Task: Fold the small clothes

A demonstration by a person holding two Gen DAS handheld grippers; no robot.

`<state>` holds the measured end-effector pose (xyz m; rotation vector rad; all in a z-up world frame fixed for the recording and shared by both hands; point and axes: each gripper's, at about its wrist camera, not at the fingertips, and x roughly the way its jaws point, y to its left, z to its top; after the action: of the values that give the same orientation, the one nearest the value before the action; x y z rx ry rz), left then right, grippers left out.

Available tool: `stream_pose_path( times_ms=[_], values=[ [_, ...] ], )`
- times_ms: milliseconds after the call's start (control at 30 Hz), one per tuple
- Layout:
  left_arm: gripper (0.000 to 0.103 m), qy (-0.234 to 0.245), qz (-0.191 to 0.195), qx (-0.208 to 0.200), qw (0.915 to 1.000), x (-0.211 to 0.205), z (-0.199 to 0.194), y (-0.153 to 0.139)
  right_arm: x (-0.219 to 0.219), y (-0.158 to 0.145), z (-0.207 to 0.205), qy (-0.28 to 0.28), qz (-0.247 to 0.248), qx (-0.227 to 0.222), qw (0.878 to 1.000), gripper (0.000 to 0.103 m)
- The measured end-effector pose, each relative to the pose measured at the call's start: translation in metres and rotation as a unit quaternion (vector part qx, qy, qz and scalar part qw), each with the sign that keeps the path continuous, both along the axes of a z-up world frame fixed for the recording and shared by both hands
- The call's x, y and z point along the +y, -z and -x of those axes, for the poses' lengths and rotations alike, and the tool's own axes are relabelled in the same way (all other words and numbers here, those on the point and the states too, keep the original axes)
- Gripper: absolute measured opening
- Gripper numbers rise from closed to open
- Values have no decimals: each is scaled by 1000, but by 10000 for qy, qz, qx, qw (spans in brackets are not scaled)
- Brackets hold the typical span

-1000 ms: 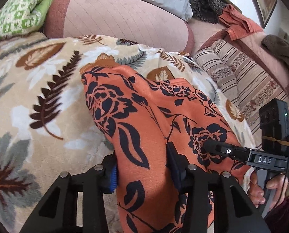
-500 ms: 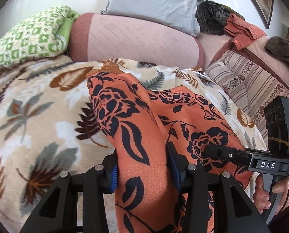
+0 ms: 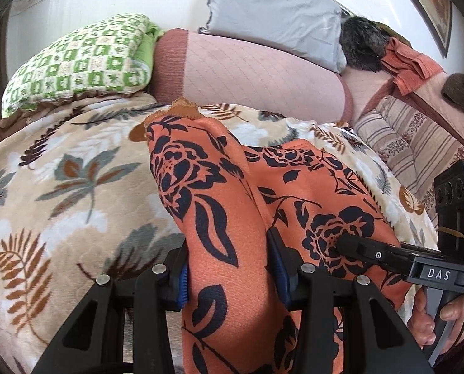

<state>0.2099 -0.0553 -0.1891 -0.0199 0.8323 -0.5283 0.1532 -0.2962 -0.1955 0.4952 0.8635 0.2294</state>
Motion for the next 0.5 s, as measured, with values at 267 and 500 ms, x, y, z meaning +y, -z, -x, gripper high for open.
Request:
stream_pose_path(
  times_ms=[267, 500],
  values=[
    [45, -53, -30, -49, 10000, 11, 3, -4, 17, 0, -3, -128, 57, -100, 9999, 45],
    [45, -88, -80, -5, 9999, 16, 8, -2, 24, 1, 1, -188, 71, -90, 9998, 45]
  ],
)
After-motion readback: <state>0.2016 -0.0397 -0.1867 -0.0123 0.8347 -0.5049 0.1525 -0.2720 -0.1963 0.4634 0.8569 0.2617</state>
